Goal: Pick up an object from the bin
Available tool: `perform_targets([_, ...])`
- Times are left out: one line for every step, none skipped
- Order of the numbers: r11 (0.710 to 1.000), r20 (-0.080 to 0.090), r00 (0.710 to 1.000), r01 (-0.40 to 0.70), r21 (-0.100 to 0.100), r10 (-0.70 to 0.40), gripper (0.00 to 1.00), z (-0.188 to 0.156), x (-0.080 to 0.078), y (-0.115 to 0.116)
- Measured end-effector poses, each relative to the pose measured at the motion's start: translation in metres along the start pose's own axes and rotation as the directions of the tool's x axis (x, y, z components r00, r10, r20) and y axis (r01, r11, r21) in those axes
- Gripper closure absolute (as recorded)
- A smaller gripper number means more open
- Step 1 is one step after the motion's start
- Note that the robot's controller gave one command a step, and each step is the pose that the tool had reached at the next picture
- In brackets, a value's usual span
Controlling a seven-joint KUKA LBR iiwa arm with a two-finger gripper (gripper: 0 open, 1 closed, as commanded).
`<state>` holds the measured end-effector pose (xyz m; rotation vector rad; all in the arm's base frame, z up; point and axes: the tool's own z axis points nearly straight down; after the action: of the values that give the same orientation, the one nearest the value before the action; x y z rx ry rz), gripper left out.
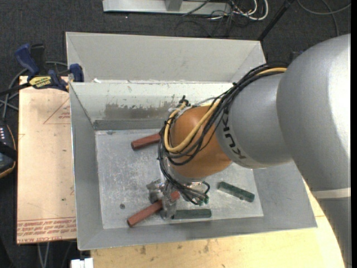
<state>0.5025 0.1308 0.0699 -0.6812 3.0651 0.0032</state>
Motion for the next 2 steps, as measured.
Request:
perform_targets([1.0, 0.003, 1.0, -0.002, 0.001, 0.002, 1.0, -0.034, -0.002, 0.0])
perform_targets([1.0, 0.003, 1.0, -0.003, 0.001, 0.003, 1.0, -0.056, -0.003, 0.001])
